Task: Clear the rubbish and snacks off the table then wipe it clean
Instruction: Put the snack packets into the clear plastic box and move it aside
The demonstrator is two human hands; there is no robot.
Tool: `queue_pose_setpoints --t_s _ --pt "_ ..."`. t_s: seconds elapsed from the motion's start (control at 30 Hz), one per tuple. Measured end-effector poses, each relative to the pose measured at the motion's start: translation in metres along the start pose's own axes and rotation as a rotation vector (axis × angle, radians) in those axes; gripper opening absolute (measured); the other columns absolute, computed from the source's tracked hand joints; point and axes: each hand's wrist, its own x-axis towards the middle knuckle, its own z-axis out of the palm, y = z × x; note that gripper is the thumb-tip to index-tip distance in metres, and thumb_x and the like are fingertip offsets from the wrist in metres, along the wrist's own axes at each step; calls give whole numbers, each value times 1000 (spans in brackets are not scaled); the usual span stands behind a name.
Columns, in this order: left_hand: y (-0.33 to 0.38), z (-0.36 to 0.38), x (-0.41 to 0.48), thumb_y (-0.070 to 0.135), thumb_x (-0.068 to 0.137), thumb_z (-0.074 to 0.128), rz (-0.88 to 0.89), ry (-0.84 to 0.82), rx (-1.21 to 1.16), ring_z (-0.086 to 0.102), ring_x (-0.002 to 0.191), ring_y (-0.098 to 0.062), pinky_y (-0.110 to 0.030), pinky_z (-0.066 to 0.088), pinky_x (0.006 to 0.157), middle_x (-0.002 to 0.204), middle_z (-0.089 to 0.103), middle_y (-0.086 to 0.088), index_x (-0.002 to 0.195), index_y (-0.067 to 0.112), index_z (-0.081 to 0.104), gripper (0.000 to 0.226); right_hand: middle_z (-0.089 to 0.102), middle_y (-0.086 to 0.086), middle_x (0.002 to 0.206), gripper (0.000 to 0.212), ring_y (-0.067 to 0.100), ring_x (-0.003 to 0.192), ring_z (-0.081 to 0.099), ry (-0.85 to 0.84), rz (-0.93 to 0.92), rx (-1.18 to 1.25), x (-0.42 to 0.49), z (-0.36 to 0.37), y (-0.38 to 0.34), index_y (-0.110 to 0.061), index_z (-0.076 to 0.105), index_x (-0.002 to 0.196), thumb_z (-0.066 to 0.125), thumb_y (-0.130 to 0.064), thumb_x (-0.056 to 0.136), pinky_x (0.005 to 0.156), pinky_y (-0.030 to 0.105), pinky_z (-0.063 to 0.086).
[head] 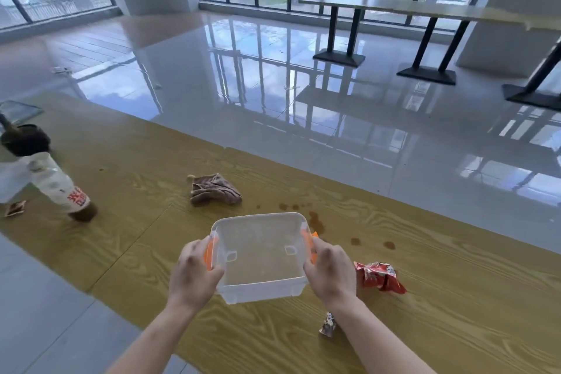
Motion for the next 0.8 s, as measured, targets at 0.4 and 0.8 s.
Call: queue_pose_setpoints --t_s 0.4,0.8 --pt "-36 14 -6 18 81 67 117 -9 216 45 127 -40 -50 47 94 142 41 -23 142 14 47 64 70 -5 100 33 22 92 60 -56 10 52 -21 13 -1 -25 61 120 67 -33 89 74 33 49" --pt "-40 37 24 63 83 31 355 -120 323 -8 152 -19 -43 14 122 165 6 -9 151 15 31 84 61 -3 123 42 19 116 53 -326 253 -149 -74 -13 92 -21 57 133 61 -27 93 96 30 44"
